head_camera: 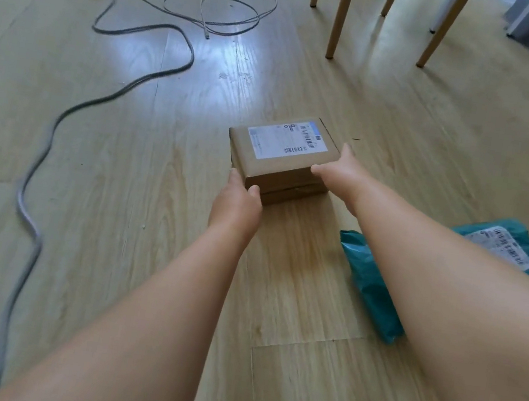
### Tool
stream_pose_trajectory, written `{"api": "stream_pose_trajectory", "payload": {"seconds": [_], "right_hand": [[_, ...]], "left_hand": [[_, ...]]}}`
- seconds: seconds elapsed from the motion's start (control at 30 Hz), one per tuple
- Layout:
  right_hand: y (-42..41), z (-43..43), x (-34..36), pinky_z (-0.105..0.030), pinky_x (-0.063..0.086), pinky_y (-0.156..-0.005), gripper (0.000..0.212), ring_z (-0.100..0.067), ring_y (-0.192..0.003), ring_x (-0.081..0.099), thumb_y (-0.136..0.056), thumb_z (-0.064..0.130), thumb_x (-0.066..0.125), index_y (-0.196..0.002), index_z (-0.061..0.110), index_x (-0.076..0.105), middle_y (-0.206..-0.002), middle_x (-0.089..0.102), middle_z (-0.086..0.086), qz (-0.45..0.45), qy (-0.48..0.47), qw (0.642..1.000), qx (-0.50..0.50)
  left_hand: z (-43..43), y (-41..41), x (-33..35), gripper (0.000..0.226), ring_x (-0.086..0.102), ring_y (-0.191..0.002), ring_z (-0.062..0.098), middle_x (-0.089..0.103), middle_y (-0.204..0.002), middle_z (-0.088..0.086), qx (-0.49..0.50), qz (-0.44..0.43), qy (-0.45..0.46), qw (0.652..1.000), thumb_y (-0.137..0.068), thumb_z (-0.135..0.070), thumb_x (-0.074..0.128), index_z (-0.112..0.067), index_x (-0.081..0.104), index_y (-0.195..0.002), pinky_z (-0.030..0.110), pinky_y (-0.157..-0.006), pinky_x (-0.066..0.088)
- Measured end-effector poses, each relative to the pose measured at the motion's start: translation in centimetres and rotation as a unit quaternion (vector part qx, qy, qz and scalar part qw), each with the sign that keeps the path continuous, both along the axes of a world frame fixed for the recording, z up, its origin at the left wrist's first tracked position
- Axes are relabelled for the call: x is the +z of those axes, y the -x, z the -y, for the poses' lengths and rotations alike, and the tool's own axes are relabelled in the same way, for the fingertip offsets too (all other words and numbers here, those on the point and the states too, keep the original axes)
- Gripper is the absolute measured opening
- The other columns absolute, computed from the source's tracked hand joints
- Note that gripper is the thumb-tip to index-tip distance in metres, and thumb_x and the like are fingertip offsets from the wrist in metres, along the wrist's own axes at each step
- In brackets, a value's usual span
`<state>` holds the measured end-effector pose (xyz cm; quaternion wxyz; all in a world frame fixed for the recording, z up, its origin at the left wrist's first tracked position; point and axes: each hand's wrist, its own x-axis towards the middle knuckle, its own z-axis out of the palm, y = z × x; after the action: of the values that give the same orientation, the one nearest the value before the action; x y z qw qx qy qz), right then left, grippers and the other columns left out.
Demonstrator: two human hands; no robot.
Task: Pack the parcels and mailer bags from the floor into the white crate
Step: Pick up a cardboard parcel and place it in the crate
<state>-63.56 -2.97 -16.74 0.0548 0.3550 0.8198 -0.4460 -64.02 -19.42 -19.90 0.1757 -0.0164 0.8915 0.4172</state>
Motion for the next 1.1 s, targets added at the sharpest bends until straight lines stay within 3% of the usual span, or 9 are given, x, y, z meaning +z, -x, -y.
{"api": "stream_pose_trajectory", "payload": {"seconds": [0.07, 0.17, 0.33, 0.53, 0.67, 0.8, 0.9, 1.0, 1.1], "right_hand": [[0.4, -0.3, -0.2, -0.041, 0.028, -0.112, 0.081, -0.029, -0.140, 0.033, -0.096, 0.019, 0.055, -0.156, 0.018, 0.000, -0.157, 0.027, -0.008, 0.008, 0.012, 1.000, 0.004], [0.0, -0.5, -0.4, -0.039, 0.034, -0.106, 0.070, -0.031, -0.136, 0.038, -0.096, 0.021, 0.054, -0.153, 0.012, 0.015, -0.153, 0.032, -0.011, 0.003, 0.014, 1.000, -0.022], [-2.6, -2.0, -0.5, -0.034, 0.039, -0.096, 0.054, -0.027, -0.124, 0.049, -0.093, 0.024, 0.058, -0.142, 0.007, 0.041, -0.142, 0.045, -0.011, -0.023, 0.030, 0.998, -0.043], [-7.0, -5.6, 1.8, -0.029, 0.042, -0.075, 0.045, -0.015, -0.087, 0.052, -0.091, 0.021, 0.058, -0.132, 0.023, 0.041, -0.124, 0.056, -0.004, -0.100, 0.052, 0.990, -0.090], [-11.3, -8.0, 4.2, -0.035, 0.046, -0.079, 0.051, -0.015, -0.094, 0.055, -0.090, 0.026, 0.060, -0.133, 0.029, 0.035, -0.121, 0.053, 0.001, -0.125, 0.049, 0.981, -0.141], [-17.4, -10.2, 6.5, -0.033, 0.044, -0.072, 0.056, -0.017, -0.089, 0.055, -0.086, 0.025, 0.066, -0.132, 0.030, 0.036, -0.124, 0.055, 0.000, -0.138, 0.005, 0.974, -0.181], [-23.3, -11.5, 8.4, -0.031, 0.045, -0.079, 0.065, -0.017, -0.096, 0.055, -0.086, 0.028, 0.069, -0.140, 0.025, 0.034, -0.120, 0.052, 0.002, -0.119, -0.012, 0.969, -0.214], [-29.4, -12.0, 10.6, -0.034, 0.047, -0.093, 0.069, -0.019, -0.111, 0.057, -0.084, 0.028, 0.072, -0.143, 0.019, 0.037, -0.126, 0.055, 0.001, -0.112, -0.003, 0.964, -0.241], [-35.5, -12.0, 12.7, -0.036, 0.051, -0.091, 0.057, -0.017, -0.101, 0.060, -0.084, 0.014, 0.072, -0.134, 0.019, 0.046, -0.114, 0.060, 0.002, -0.163, 0.050, 0.943, -0.285]], "left_hand": [[0.0, 0.1, -0.3, 0.049, 0.047, -0.127, 0.032, 0.047, -0.143, 0.012, 0.000, 0.004, -0.013, 1.000, -0.101, -0.029, 0.037, -0.015, 0.031, -0.147, 0.041, -0.106, 0.040], [0.0, 0.1, -0.2, 0.041, 0.057, -0.111, 0.030, 0.058, -0.126, 0.008, 0.046, 0.002, -0.044, 0.998, -0.100, -0.032, 0.039, -0.014, 0.043, -0.137, 0.039, -0.093, 0.047], [-1.4, -1.0, 1.3, 0.039, 0.059, -0.092, 0.027, 0.058, -0.106, 0.005, 0.125, -0.027, -0.079, 0.989, -0.098, -0.045, 0.041, -0.010, 0.044, -0.118, 0.034, -0.074, 0.045], [-5.7, -4.1, 3.8, 0.032, 0.055, -0.080, 0.022, 0.056, -0.092, -0.001, 0.167, -0.032, -0.115, 0.979, -0.096, -0.045, 0.045, -0.014, 0.043, -0.098, 0.031, -0.069, 0.040], [-8.6, -6.8, 5.8, 0.030, 0.059, -0.086, 0.022, 0.060, -0.105, 0.000, 0.096, -0.014, -0.119, 0.988, -0.092, -0.040, 0.054, -0.019, 0.043, -0.110, 0.031, -0.071, 0.044], [-11.2, -10.6, 7.7, 0.079, 0.058, -0.094, 0.024, 0.054, -0.116, -0.002, 0.025, 0.064, -0.150, 0.986, -0.081, -0.025, 0.062, -0.029, 0.021, -0.148, 0.036, -0.086, 0.052], [-12.6, -14.5, 9.4, 0.098, 0.063, -0.087, 0.020, 0.051, -0.108, -0.007, -0.040, 0.127, -0.201, 0.970, -0.079, -0.015, 0.066, -0.042, 0.006, -0.152, 0.040, -0.084, 0.057], [-13.1, -18.5, 11.5, 0.097, 0.068, -0.092, 0.028, 0.056, -0.113, -0.006, -0.096, 0.174, -0.214, 0.956, -0.078, -0.012, 0.068, -0.050, 0.011, -0.148, 0.038, -0.077, 0.059], [-13.1, -22.9, 14.5, 0.073, 0.070, -0.092, 0.030, 0.061, -0.099, 0.001, -0.108, 0.178, -0.234, 0.950, -0.081, -0.012, 0.068, -0.042, 0.031, -0.137, 0.037, -0.076, 0.060]]}}
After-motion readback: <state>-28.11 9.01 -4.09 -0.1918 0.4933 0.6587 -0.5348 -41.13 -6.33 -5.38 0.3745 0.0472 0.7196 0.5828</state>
